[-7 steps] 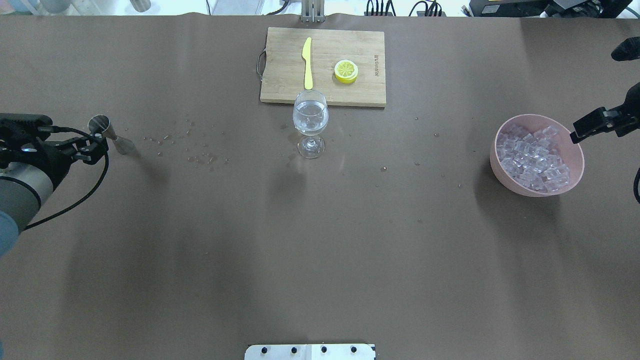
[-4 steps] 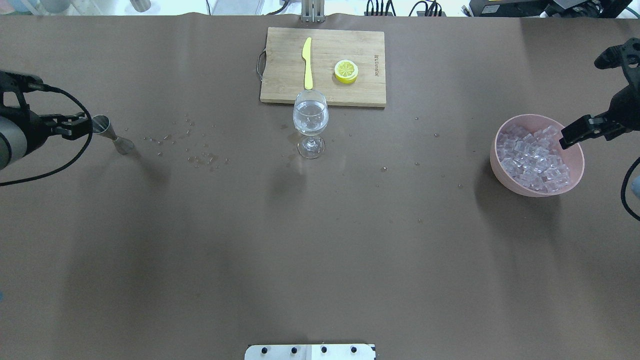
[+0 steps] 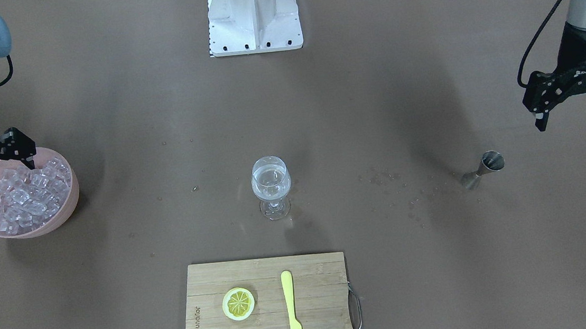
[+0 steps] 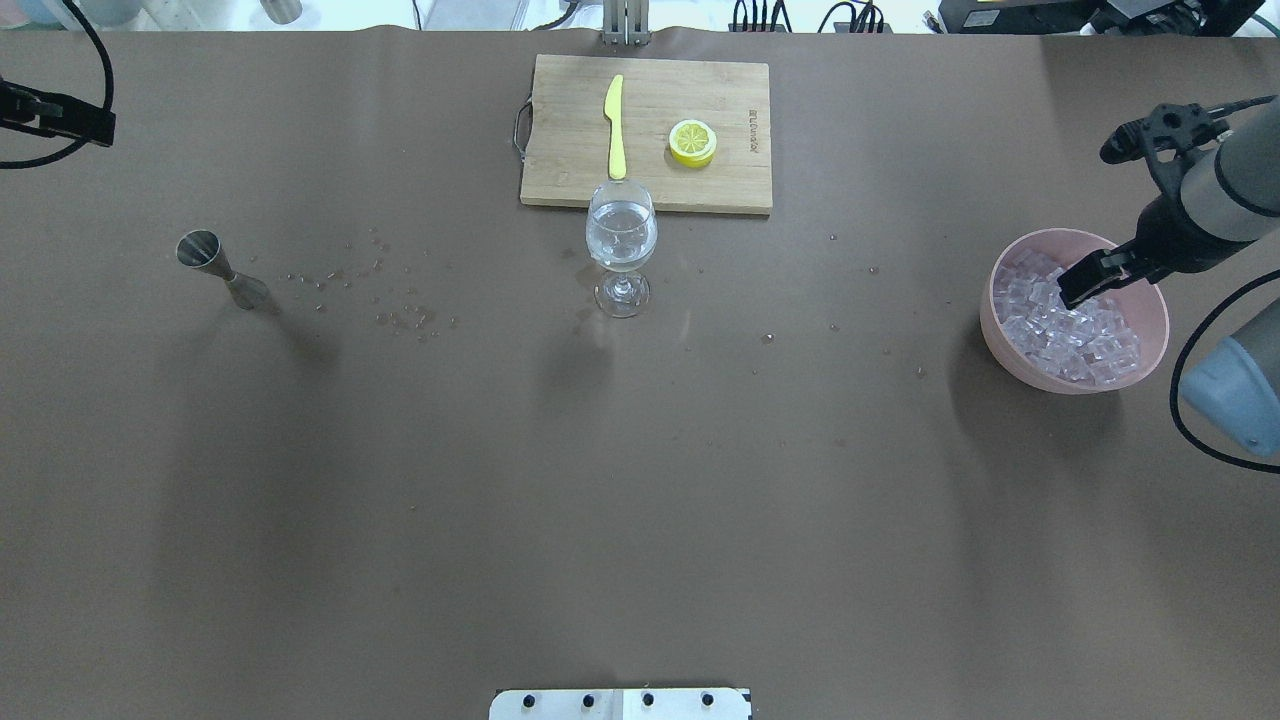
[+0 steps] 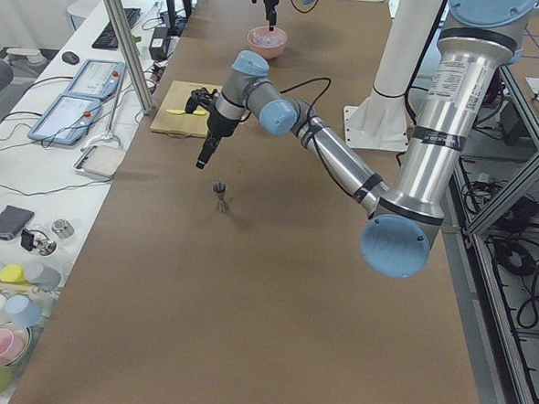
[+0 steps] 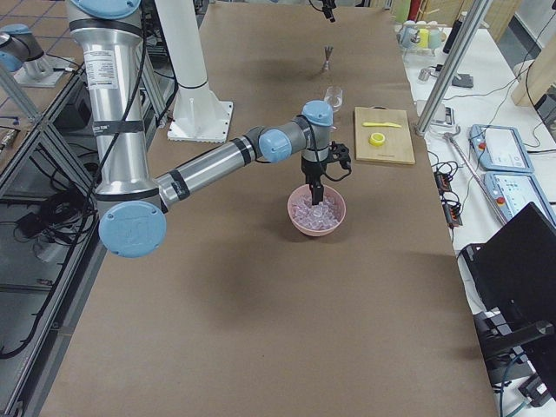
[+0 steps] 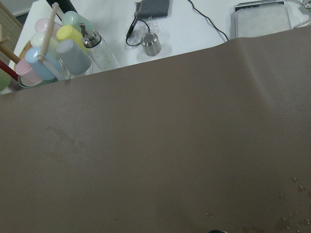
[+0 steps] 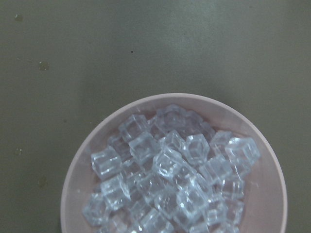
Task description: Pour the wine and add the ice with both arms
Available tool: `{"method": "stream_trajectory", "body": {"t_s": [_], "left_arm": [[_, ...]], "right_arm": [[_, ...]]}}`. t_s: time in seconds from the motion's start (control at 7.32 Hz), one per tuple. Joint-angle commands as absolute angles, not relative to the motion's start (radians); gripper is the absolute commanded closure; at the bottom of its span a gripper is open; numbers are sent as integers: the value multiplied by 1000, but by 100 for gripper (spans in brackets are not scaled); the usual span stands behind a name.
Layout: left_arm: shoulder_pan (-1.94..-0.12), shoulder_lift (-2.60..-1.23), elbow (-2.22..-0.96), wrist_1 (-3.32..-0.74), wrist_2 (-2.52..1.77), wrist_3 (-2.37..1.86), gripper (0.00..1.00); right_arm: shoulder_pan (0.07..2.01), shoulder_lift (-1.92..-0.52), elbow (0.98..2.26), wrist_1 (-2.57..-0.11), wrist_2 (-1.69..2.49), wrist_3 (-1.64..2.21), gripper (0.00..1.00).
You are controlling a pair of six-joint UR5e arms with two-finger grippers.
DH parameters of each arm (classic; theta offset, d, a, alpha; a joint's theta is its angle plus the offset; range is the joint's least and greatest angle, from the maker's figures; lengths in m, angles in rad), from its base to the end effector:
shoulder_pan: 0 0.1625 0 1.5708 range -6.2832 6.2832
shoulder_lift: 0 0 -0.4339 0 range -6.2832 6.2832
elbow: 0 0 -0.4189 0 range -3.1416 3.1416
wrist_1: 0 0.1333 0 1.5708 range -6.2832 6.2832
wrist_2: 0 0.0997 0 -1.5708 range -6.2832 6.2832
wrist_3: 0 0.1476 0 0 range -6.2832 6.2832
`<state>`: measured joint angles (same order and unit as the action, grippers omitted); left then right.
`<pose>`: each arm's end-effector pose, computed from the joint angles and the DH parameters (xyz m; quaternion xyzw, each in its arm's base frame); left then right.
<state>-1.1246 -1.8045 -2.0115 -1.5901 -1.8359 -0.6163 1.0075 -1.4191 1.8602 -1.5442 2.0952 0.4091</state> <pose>0.1716 -0.5780 0.3688 0.2276 0.2779 -0.0344 0.9326 -0.2653 -0.5314 0.4817 0.0800 -0.3275 -0.1323 0.9321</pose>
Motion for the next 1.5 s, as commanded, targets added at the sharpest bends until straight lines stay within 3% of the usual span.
{"method": "stream_trajectory", "body": {"t_s": [0.0,0.82,0.96,1.09,1.37], "left_arm": [[-1175,-1830,-1987,-1571,-1909,-600,2],[-1190,-1853,-1987,-1540,-1922,-597,2],[-1190,-1862,-1987,-1534,-1924,-597,2],[-1193,-1880,-1987,-1505,-1933,-597,2],[-1212,-1890,-1985,-1496,-1951,-597,2]], "right_arm": [[963,-1327,1717,-1476,2054,352,0],[1018,-1381,1724,-1493,2135,324,0],[1023,-1390,1724,-1493,2137,324,11],[1022,-1390,1721,-1502,2141,324,35],[1019,-1385,1723,-1520,2146,324,49]]}}
